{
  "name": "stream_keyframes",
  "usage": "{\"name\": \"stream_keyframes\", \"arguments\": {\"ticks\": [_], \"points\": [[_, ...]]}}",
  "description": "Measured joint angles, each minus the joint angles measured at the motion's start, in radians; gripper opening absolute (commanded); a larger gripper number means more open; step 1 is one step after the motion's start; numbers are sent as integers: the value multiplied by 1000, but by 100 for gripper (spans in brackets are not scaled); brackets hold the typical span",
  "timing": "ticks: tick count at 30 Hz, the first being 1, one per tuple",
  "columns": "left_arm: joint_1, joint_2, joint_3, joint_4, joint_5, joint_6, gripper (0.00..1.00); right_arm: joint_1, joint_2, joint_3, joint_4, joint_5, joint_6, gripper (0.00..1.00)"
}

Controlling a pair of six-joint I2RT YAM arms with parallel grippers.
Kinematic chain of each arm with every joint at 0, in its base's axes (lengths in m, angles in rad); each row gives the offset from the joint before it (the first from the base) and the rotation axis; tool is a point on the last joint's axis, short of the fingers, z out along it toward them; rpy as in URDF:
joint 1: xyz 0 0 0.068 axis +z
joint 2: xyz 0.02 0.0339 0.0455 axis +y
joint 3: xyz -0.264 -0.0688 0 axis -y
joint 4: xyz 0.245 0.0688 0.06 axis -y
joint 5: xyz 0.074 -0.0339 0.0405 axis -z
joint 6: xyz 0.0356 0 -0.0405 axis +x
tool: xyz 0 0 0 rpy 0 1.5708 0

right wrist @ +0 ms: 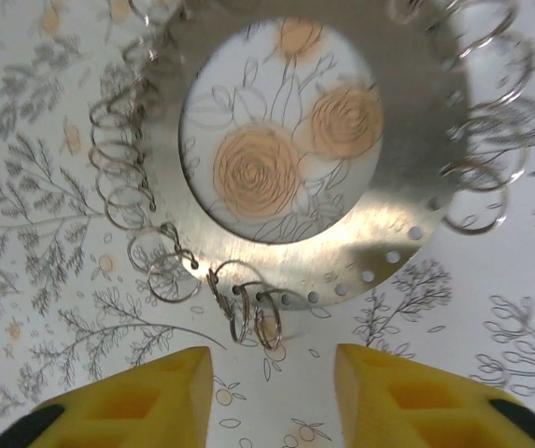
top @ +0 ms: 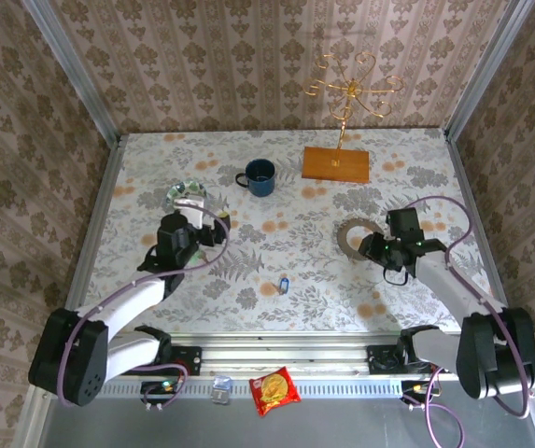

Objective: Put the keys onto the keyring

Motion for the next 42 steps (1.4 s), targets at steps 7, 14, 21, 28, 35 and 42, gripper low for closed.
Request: {"name": "stream_keyframes", "arguments": {"ticks": [7, 14, 21, 28, 35, 42], "points": [[-164, 91, 0, 22, -57, -72, 88, 0, 125, -8, 53, -71, -7, 25], [-210, 138, 0, 38, -94, -92, 88, 0, 172, -9, 93, -94, -9, 19], [-216, 138, 6, 53, -114, -94, 88, 0, 175, -13, 101, -93, -10, 14], [-217, 138, 7, 53, -121, -94, 88, 0, 191, -13, 101, -93, -10, 13], [-222, 138, 7, 53, -130, -94, 88, 0, 204, -13, 103, -94, -11, 14], [-223, 138, 7, 53, -139, -94, 87, 0, 245, 5, 93, -101, -18, 8]]}}
